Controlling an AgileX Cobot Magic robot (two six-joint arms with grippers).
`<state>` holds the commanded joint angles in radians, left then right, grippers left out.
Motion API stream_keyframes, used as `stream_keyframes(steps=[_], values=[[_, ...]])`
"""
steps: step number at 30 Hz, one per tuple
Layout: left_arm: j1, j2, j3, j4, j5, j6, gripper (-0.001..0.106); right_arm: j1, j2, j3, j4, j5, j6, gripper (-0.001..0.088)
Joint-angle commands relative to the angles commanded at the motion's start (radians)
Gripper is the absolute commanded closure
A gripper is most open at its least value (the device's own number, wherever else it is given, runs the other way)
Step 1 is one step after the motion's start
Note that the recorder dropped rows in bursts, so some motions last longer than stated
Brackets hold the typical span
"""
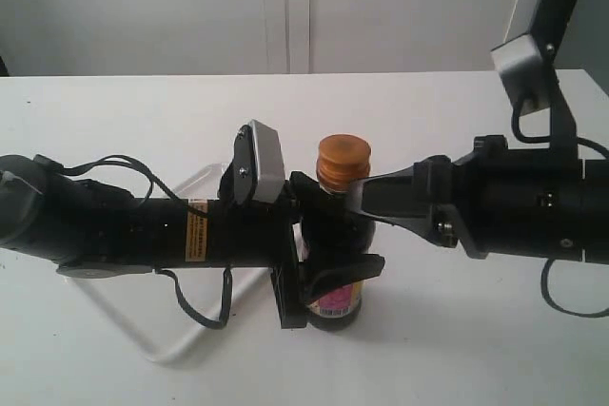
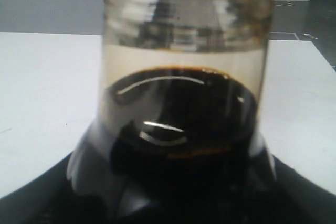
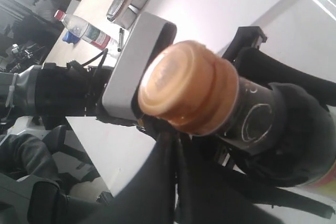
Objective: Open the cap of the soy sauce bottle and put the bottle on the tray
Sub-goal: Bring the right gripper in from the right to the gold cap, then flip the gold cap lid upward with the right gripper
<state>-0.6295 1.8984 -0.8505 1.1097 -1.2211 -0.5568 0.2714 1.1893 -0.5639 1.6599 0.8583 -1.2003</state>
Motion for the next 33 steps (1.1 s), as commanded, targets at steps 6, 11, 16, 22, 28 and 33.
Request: stream_keyframes(steps=[6,11,16,22,28,33], values=[[0.0,0.0,0.0,0.0,0.0,0.012,0.105,0.0,0.032,-0.024,0.008,0.028,-0.006,0.0868],[0.0,0.0,0.0,0.0,0.0,0.014,0.105,0.0,0.039,-0.034,0.012,0.053,-0.006,0.0868],[0.0,0.0,0.0,0.0,0.0,0.016,0.105,0.0,0.039,-0.034,0.018,0.019,-0.008,0.0868],[0.0,0.0,0.0,0.0,0.0,0.016,0.105,0.0,0.039,-0.049,0.052,0.018,-0.021,0.0868],[0.0,0.0,0.0,0.0,0.0,0.022,0.105,-0.004,0.02,-0.109,0.052,-0.046,-0.031,0.0868],[0.0,0.0,0.0,0.0,0.0,0.022,0.105,-0.004,-0.014,-0.15,0.045,-0.22,-0.034,0.0868]])
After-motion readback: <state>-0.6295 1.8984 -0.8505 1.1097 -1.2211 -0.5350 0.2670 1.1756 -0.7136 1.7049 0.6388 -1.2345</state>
